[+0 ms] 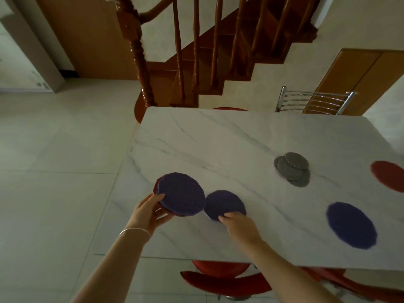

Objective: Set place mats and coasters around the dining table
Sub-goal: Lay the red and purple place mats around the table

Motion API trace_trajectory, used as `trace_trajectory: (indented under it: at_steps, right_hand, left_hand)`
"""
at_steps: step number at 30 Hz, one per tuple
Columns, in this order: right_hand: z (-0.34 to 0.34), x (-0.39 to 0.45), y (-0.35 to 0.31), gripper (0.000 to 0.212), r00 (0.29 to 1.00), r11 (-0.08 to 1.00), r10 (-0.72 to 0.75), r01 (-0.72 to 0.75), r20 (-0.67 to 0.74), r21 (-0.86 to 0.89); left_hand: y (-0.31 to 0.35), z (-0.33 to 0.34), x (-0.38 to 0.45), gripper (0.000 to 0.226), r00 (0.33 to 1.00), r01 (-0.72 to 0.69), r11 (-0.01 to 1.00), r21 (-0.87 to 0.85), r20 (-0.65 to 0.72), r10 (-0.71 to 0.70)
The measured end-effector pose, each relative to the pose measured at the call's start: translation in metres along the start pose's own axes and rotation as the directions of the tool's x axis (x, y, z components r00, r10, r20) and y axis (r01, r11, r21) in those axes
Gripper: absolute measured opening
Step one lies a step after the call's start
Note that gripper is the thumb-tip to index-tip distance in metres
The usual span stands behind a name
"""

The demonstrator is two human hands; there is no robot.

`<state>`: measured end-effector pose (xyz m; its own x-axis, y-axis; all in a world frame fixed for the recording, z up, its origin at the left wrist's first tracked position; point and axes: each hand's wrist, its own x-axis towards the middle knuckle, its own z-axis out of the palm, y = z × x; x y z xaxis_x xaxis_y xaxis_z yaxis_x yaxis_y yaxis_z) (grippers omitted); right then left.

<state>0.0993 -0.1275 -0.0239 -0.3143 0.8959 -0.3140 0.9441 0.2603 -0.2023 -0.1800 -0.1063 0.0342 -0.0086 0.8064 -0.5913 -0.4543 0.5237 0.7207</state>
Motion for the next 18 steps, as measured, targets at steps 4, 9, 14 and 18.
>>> trace_trajectory:
  at_steps: [4, 9, 14, 18]
  right_hand:
    - [0.015, 0.001, -0.004, 0.049, 0.999, 0.999, 0.034, -0.033, -0.016, 0.042]
    - [0.021, 0.004, -0.007, 0.051, 0.999, 0.999, 0.023, -0.022, -0.022, 0.048]
    - [0.033, 0.0, -0.007, 0.05, 1.0, 0.999, -0.003, 0.002, 0.021, 0.046]
    - [0.036, -0.005, -0.008, 0.045, 0.999, 0.998, -0.017, 0.015, 0.037, 0.054]
  left_hand:
    - [-0.002, 0.003, 0.001, 0.013, 1.0, -0.006, 1.0, 0.0, -0.001, 0.006]
    - [-0.008, 0.008, 0.001, 0.006, 1.0, 0.006, 1.0, 0.028, 0.007, -0.007]
    - [-0.016, 0.007, -0.003, 0.006, 1.0, 0.021, 0.999, 0.036, -0.005, -0.02]
    - [-0.02, 0.006, -0.005, 0.006, 1.0, 0.023, 0.999, 0.032, -0.02, -0.022]
